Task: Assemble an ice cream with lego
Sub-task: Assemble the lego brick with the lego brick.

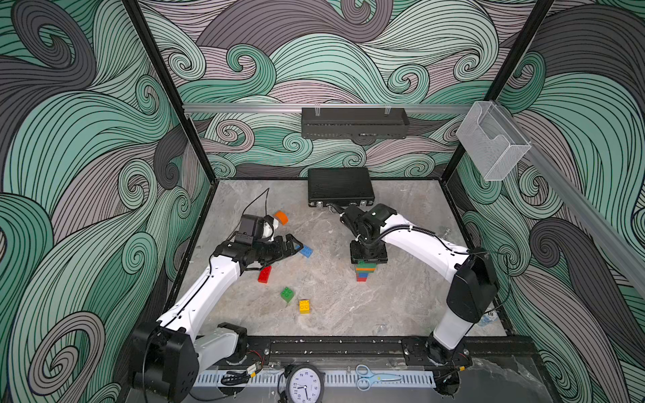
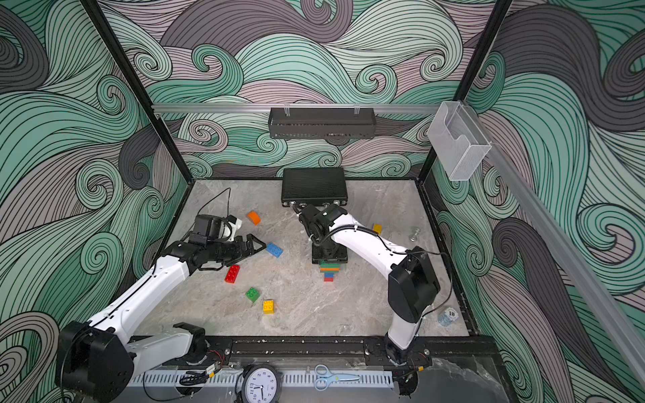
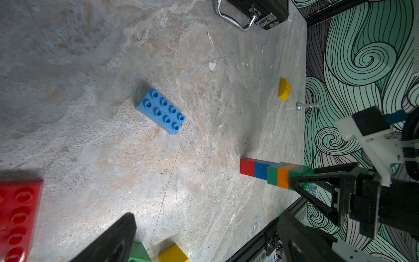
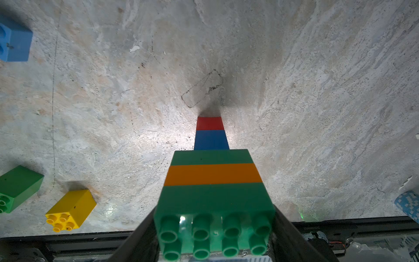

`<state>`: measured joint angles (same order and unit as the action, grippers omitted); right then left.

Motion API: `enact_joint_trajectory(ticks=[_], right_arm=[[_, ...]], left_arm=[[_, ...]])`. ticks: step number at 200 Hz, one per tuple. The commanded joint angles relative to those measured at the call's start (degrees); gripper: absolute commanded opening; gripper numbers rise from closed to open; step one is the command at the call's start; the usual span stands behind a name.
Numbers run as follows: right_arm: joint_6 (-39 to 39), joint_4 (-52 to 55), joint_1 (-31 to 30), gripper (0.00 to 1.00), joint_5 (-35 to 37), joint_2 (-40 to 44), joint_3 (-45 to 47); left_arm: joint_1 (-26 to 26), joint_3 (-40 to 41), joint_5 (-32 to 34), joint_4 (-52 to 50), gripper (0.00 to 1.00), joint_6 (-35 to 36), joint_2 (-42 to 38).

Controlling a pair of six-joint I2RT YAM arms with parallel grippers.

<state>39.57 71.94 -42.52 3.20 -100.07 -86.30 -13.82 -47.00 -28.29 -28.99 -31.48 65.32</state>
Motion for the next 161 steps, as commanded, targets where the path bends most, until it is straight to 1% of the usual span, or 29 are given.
enact_joint_trajectory(ticks=[1,44,105,134,161], right_arm=[[1.4,2.5,-0.1,0.68,0.5,-2.3,2.8],[1.4,2.8,-0.1,0.72,0.5,-1.5,2.6],[1.4,2.8,-0.1,0.73,0.8,-0.9,2.1],[1.4,2.8,-0.2,0.78,0.3,-0.1,2.0],[1.4,2.9,-0.2,0.85,-0.6,1.4,1.8]], left_arm=[[0.4,-1.7,1.0,-1.5,0.98,1.1,-1.2],[0.3,-1.6,1.1,-1.7,0.98,1.0,-1.5],[0.3,-1.5,1.7,-2.2,0.98,1.0,-2.2],[0.4,-1.6,1.7,-2.4,0.98,1.0,-2.4],[0.4,-1.6,1.8,-2.6,0.98,1.0,-2.5]])
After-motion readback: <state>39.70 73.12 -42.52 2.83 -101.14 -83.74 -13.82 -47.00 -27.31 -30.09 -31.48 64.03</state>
